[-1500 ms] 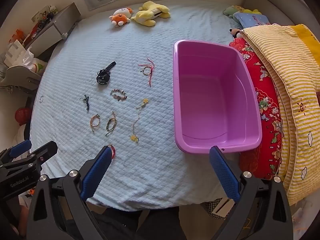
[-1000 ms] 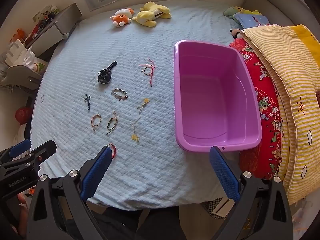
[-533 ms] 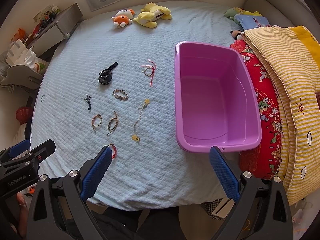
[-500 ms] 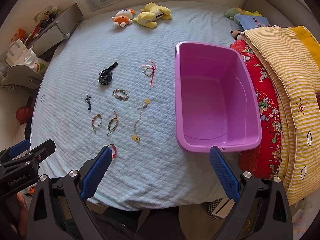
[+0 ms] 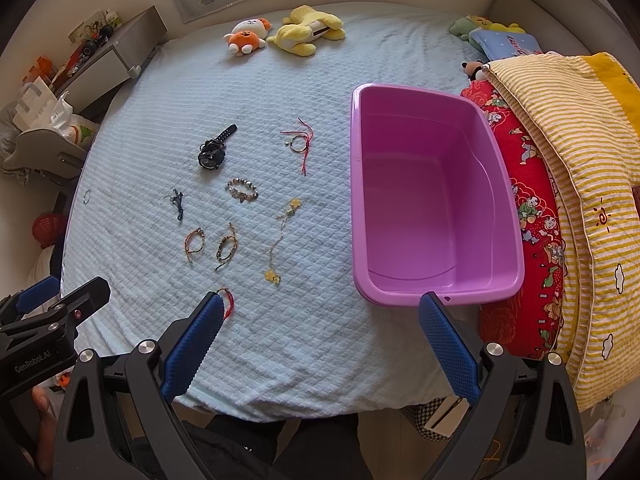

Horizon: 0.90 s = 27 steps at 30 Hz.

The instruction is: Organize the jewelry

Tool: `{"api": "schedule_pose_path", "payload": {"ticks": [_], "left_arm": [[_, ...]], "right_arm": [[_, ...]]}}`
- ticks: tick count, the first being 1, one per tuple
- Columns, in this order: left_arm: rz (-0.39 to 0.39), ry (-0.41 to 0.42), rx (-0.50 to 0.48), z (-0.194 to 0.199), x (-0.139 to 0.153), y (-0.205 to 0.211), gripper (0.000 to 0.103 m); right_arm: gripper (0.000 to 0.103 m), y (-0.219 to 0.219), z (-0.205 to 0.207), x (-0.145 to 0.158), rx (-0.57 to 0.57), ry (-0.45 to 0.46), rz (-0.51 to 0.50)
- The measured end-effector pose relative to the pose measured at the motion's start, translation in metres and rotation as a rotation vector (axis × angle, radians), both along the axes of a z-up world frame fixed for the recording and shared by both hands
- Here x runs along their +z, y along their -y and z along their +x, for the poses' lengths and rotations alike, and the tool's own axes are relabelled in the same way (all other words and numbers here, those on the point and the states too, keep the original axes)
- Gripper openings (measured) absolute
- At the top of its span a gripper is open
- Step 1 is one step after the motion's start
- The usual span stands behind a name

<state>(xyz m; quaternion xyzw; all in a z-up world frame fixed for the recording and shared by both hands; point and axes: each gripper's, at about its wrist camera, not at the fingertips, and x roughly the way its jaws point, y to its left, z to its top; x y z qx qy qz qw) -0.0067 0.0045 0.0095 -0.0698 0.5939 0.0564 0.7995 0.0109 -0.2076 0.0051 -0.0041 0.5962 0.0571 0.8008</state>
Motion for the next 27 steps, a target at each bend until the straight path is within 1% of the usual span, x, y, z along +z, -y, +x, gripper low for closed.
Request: {"api": "schedule_pose_path", "payload": {"ticks": [8,10,27], "left_arm": [[0.001,-0.001,0.0,0.0005,0.0009,-0.0002,0.097],[0.0,-0.001,0.0,0.0011,0.0013,-0.0005,0.097],[0.003,0.0,0.0,0.0013,0.0013,-0.0004,0.097]], "right_arm": [[0.093,0.0031,0.0004,-0.0035,-0.001,0.0,0.002],[0.093,-0.001,-0.0004,0.0015,-0.001,0.0,0.002],[0.093,-0.0002,-0.0004,0.0014,0.0,0.0,0.004]]}}
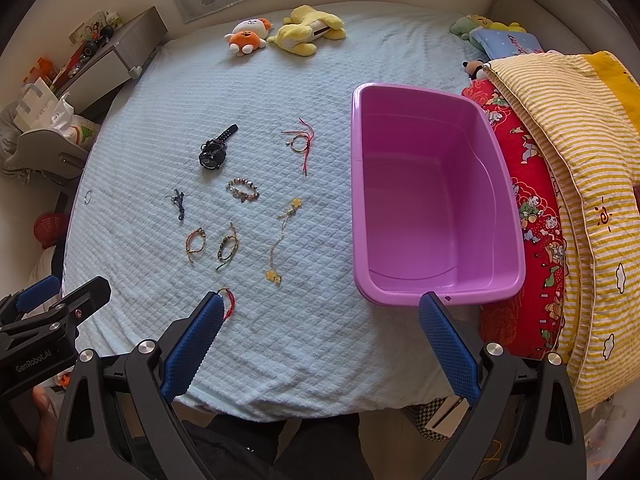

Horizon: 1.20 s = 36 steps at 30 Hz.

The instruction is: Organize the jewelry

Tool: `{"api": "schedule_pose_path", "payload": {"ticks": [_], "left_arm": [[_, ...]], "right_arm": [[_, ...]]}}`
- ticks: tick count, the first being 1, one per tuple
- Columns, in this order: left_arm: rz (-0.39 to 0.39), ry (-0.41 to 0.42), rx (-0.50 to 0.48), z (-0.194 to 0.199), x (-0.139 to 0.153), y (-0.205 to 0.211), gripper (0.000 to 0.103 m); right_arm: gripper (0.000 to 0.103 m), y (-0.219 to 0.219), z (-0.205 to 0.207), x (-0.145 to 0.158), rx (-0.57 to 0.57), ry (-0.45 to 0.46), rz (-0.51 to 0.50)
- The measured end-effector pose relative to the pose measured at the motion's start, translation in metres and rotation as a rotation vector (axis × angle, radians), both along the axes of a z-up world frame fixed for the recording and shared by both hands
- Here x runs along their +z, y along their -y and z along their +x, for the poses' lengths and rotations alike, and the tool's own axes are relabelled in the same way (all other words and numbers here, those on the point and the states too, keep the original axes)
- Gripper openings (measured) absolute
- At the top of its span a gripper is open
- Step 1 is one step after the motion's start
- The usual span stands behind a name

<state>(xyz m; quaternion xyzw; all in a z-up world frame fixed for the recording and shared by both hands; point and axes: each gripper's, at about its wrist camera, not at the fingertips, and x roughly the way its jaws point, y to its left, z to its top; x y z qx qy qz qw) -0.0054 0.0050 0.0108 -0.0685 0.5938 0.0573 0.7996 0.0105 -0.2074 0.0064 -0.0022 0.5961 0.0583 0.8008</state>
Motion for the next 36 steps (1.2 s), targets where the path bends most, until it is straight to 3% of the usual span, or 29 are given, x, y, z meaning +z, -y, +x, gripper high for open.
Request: {"api": "schedule_pose_path", "payload": {"ticks": [26,36], "left_arm": [[0.003,0.008,0.005,0.003,0.003,-0.004,0.097],[0.008,0.022,0.085,-0.015,-0.005,-0.016,0.097]], "right_arm": [[0.093,-0.002,0.003,0.002,0.015,0.006,0.009],[0.093,0.0,-0.003,-0.006,0.104,0.023,0.057]]}}
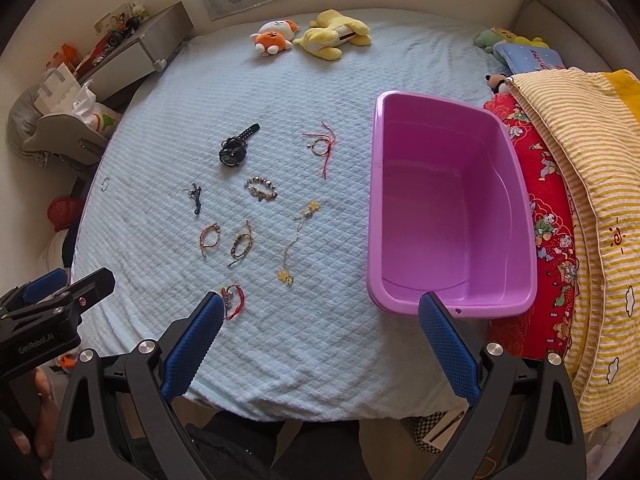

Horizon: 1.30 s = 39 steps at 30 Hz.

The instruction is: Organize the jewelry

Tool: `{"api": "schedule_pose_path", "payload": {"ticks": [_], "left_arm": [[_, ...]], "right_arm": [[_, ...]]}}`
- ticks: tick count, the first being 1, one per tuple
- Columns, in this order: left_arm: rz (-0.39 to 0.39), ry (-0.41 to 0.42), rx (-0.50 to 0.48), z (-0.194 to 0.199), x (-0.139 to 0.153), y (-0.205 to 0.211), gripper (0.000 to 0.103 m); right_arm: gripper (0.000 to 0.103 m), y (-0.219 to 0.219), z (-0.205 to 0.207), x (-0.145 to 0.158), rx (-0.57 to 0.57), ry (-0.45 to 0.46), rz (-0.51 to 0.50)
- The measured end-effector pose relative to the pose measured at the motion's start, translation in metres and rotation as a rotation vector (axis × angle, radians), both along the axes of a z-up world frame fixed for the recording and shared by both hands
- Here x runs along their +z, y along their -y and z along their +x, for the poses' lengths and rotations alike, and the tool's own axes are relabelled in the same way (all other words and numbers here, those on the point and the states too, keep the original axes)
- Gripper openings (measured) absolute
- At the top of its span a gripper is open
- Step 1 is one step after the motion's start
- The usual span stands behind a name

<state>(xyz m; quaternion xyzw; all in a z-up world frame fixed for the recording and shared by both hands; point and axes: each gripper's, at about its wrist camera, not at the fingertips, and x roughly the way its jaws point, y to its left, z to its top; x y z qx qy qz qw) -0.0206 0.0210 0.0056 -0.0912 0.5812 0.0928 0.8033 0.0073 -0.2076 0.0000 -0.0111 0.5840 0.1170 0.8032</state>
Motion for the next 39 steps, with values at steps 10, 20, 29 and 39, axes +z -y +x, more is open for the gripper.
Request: {"api": "schedule_pose_path", "payload": {"ticks": [10,20,29,39], "left_arm": [[0.035,-0.038,0.207,-0.063,-0.063,-0.038,0.097],[0.084,-0.036,0.239,-0.084,-0.147,-0.037,0.097],[0.057,0.095,0.131,-0.064,-0.235,-0.023,0.097],[0.095,0.209,0.19,-0.051,-0.304,-0.012,0.097]], "right_arm": [[0.093,-0.013,-0.019,-0.05,0.206,-0.009,0.07],[0.093,-0.046,-0.028,-0.135,0.343,-0.003,0.053],[0.093,-0.066,-0.004,-0.221,0.235,0.095,0.044],[0.093,-0.077,0.019,-0.305,0.328,0.215,-0.013]]}}
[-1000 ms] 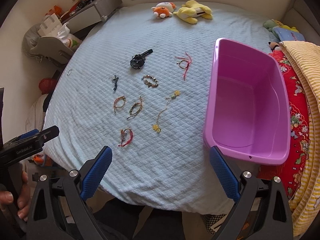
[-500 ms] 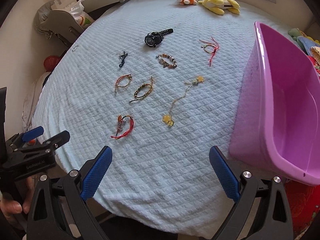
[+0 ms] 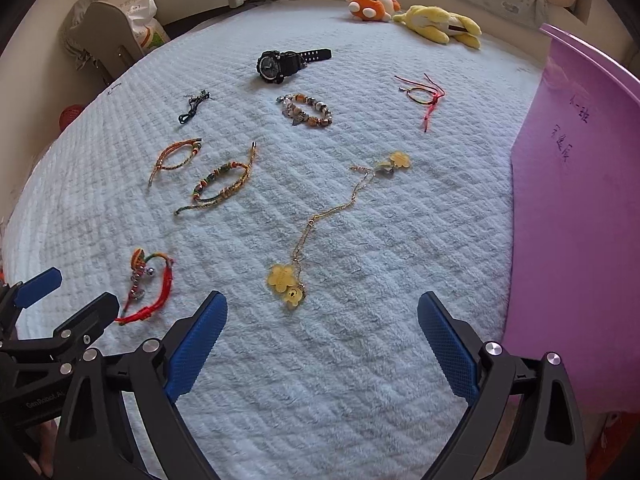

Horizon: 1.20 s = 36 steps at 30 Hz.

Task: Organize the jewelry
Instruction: 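Lower the right gripper onto the yellow charm of the gold necklace and grasp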

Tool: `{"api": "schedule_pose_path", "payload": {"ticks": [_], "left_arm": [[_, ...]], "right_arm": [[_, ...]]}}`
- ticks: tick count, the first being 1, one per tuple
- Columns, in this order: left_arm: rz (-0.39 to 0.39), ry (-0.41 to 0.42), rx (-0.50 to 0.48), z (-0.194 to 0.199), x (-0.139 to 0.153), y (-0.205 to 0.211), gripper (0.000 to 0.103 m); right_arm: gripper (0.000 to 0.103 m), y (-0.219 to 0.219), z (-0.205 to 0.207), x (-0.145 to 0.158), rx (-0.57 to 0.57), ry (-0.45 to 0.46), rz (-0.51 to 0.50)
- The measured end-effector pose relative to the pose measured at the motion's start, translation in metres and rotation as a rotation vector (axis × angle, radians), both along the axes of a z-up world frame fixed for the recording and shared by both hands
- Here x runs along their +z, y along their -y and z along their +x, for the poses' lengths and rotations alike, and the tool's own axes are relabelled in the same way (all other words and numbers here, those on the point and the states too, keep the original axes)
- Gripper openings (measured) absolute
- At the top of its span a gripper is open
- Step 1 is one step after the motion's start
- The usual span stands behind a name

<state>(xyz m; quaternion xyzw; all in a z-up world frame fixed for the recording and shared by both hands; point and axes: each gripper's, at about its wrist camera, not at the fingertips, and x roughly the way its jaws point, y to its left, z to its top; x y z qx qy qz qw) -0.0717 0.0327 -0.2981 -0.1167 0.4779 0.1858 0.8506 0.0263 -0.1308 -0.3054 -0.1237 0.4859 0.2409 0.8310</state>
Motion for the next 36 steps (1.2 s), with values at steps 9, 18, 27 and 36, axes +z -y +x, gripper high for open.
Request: {"api": "schedule_pose_path", "payload": {"ticks": [9,18,27,36], "left_arm": [[0.034,0.018,0.033,0.001,-0.03,0.008,0.097],[0.052,0.054,0.032,0.002,-0.035,0.012,0.097],[0.07,0.06,0.024,0.009,-0.04,0.016,0.097],[0.063,0.058,0.018,0.014,-0.043,0.016,0.095]], "right_arm": [[0.092,0.0,0.003,-0.023,0.052,0.06,0.039],[0.068,-0.008,-0.002,-0.033,0.083,0.106,0.032],[0.037,-0.012,-0.002,-0.04,0.125,0.113,0.025],[0.013,-0.015,-0.014,-0.038,0.166,0.132,0.001]]}}
